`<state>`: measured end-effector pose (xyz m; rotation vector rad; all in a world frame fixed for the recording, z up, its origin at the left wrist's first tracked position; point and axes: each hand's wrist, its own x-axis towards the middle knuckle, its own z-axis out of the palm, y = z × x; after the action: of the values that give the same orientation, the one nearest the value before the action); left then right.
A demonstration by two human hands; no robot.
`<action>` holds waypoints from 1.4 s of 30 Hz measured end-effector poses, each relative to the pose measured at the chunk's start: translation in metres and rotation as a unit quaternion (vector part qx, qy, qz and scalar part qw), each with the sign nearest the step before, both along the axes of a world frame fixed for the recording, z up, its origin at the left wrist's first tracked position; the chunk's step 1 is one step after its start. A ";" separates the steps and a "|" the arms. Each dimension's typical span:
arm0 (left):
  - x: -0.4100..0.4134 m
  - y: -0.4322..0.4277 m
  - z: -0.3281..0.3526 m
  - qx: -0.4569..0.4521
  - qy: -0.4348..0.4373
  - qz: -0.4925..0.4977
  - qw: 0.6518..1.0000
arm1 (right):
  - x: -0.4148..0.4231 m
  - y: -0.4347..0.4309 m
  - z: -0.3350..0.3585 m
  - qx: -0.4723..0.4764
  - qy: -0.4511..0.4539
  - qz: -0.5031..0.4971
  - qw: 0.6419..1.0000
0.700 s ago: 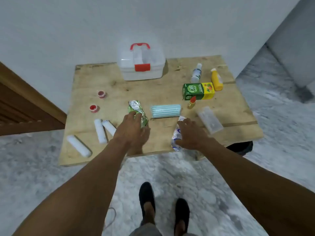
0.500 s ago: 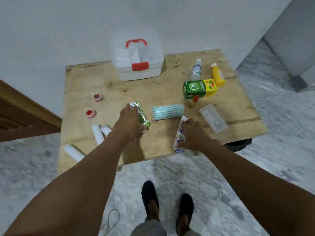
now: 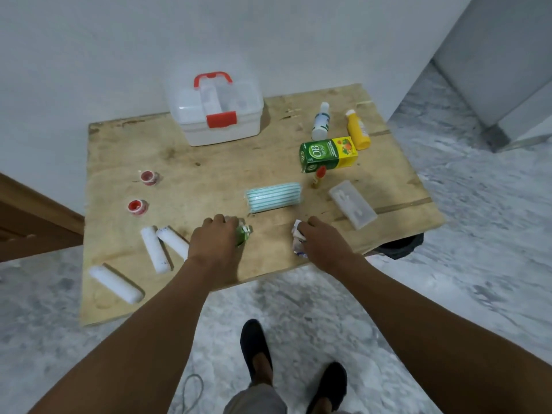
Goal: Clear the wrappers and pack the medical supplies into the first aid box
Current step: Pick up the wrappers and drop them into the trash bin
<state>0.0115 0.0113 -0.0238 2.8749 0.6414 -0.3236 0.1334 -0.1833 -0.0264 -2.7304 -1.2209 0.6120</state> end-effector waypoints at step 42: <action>0.463 -0.383 0.015 -0.090 0.019 -0.085 0.992 | 0.449 -0.362 0.030 -0.029 0.003 -0.091 0.995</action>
<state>0.4748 -0.3713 -0.0089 2.7608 0.3520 -0.4369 0.5823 -0.5455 0.0036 -2.8430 -0.9535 0.6438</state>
